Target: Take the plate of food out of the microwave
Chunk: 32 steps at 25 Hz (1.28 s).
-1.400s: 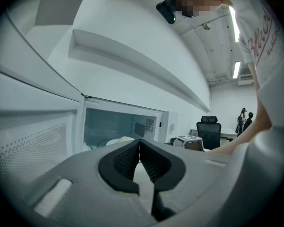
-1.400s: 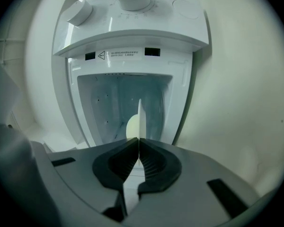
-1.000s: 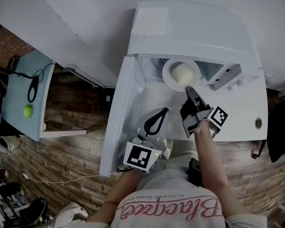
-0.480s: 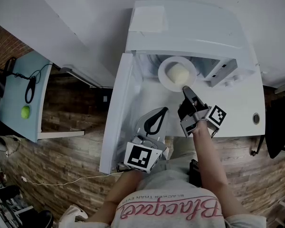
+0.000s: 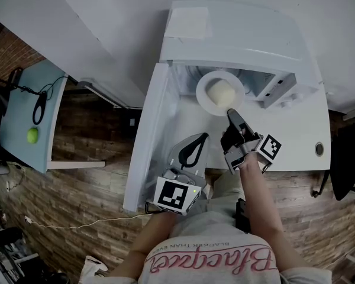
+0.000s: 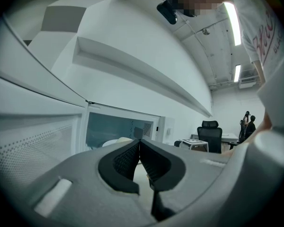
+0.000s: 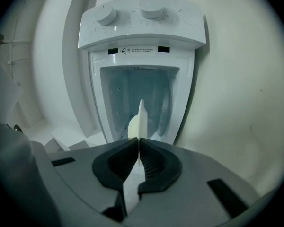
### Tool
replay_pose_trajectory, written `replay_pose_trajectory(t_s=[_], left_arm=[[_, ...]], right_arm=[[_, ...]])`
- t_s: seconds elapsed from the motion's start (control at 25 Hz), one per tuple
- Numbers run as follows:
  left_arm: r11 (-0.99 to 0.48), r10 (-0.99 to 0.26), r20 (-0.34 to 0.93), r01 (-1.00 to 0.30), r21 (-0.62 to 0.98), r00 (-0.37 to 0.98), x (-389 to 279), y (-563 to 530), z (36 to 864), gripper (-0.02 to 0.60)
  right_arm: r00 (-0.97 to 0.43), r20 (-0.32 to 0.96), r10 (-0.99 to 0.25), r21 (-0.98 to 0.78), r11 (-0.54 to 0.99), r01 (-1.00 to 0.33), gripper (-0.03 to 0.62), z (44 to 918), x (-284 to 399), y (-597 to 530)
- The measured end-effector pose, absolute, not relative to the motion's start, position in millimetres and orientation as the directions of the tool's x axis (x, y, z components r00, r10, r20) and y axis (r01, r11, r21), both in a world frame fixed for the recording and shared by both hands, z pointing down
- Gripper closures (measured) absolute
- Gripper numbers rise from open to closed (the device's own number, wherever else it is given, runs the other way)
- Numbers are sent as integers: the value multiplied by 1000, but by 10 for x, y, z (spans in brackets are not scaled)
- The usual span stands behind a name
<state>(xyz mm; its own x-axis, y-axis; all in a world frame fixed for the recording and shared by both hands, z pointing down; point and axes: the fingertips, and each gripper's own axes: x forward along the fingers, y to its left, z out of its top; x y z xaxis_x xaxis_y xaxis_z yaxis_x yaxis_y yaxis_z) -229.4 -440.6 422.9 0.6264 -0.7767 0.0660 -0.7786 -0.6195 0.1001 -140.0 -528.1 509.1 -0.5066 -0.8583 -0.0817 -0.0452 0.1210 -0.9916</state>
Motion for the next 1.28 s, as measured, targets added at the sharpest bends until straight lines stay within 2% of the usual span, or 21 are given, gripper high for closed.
replay_pose_trajectory(t_s=[0.64,1.28], left_arm=[[-574,-813,56,-814,93,580,-2159,-4256,4156,574],[-533,-842,49,-842,81,537,-1820,-3989,3951,574]], right_arm=[[-544,-110,-832,-987,157,-39,574,4976,-1356,-4992],[-590,-146,-794,-983,181,-1,574,4692,-1032,-4629]])
